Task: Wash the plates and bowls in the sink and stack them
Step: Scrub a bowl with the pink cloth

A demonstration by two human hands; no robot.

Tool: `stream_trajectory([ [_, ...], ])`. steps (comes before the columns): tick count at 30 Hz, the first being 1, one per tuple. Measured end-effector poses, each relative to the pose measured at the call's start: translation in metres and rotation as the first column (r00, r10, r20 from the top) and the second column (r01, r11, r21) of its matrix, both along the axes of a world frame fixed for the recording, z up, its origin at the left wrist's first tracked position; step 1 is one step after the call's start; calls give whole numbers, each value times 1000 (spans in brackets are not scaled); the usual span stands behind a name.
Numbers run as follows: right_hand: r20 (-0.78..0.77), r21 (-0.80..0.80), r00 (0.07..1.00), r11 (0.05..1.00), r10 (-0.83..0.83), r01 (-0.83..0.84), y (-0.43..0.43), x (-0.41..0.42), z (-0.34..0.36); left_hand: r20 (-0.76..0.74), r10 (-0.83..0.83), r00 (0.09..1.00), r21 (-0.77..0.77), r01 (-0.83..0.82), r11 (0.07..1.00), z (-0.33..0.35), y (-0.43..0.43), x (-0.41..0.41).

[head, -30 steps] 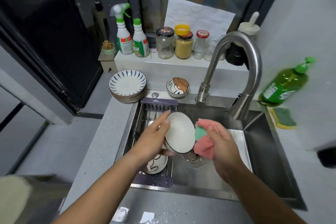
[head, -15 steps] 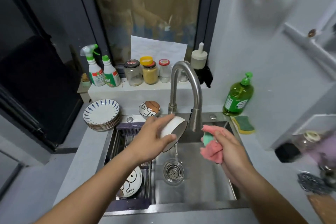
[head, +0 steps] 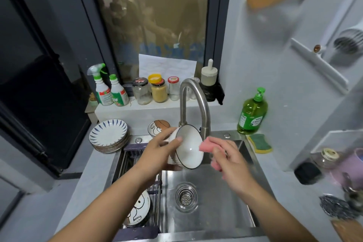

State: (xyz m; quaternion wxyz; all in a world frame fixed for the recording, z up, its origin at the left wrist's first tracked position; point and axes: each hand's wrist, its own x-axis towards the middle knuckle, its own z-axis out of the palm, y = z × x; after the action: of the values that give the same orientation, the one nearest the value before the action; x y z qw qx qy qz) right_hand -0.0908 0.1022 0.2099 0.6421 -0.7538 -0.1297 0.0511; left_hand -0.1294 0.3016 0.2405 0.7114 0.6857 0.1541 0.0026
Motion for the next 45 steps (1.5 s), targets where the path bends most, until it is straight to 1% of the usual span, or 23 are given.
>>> stream_trajectory([
  [1, 123, -71, 992, 997, 25, -16, 4, 2, 1, -55, 17, 998, -121, -24, 992, 0, -1, -2],
  [3, 287, -274, 943, 957, 170, -90, 12, 6, 4, -100, -24, 995, -235, 0, 972, -4, -1, -7],
  [6, 338, -558, 840, 809, 425, -185, 27, 5, 11, -73, -89, 993, -290, 65, 955, -11, -3, -16],
  [9, 362, -717, 738, 676, 569, -170, 27, 0, 7, -73, -45, 996, -283, 23, 959, -18, 0, -22],
  [12, 467, -781, 620, 623, 631, -46, 19, -1, 11, -83, -4, 997, -301, -21, 953, -21, 7, -27],
  [16, 401, -900, 457, 434, 794, 36, 19, 0, 15, 32, 88, 996, -113, -84, 990, -20, 11, -28],
  [18, 357, -926, 448, 374, 820, 54, 21, -4, 11, 127, 141, 982, -56, -135, 989, -20, 7, -25],
  [19, 364, -917, 460, 399, 810, 22, 24, -8, 10, 159, 168, 973, -49, -162, 986, -20, 4, -24],
  [21, 344, -824, 564, 529, 750, -201, 37, -23, 10, 184, 224, 957, -66, -215, 974, -20, 0, -23],
  [23, 189, -498, 748, 718, 637, -486, 52, -38, 15, 210, 229, 951, -4, -233, 972, -22, 2, -22],
  [24, 122, -378, 788, 763, 603, -525, 56, -43, 14, 225, 220, 949, 25, -232, 972, -22, 3, -21],
  [25, 132, -394, 785, 758, 606, -519, 57, -44, 14, 231, 208, 950, 37, -222, 974, -22, 6, -21],
  [26, 192, -510, 746, 714, 638, -480, 55, -42, 13, 219, 194, 956, 19, -203, 979, -21, 8, -22],
  [28, 358, -805, 582, 557, 730, -204, 44, -24, 7, 200, 174, 964, -42, -169, 985, -20, 16, -23],
  [30, 403, -894, 446, 447, 799, 7, 35, -3, 6, 200, 152, 968, 1, -156, 988, -19, 21, -23],
  [31, 411, -898, 427, 439, 805, 36, 33, 5, 6, 202, 157, 967, 39, -168, 985, -21, 23, -23],
  [32, 420, -884, 451, 467, 787, 8, 33, 8, 3, 206, 165, 965, 40, -176, 983, -24, 23, -22],
  [33, 436, -846, 500, 531, 748, -57, 36, 8, -3, 200, 182, 963, 14, -189, 982, -26, 23, -19],
  [36, 432, -569, 715, 781, 549, -256, 56, -16, -16, 139, 275, 951, -121, -259, 958, -24, 10, -19],
  [38, 410, -421, 816, 878, 408, -228, 66, -30, -20, 97, 280, 955, -125, -268, 955, -14, 5, -22],
  [41, 400, -322, 858, 926, 324, -199, 65, -32, -8, 60, 144, 988, -90, -138, 986, 2, 15, -28],
  [43, 291, -184, 912, 952, 289, -243, 64, -34, 8, 65, -13, 998, -72, 18, 997, 1, 26, -33],
  [45, 166, 8, 936, 949, 309, -315, 66, -40, 22, 148, -102, 984, -169, 127, 977, -5, 29, -40],
])
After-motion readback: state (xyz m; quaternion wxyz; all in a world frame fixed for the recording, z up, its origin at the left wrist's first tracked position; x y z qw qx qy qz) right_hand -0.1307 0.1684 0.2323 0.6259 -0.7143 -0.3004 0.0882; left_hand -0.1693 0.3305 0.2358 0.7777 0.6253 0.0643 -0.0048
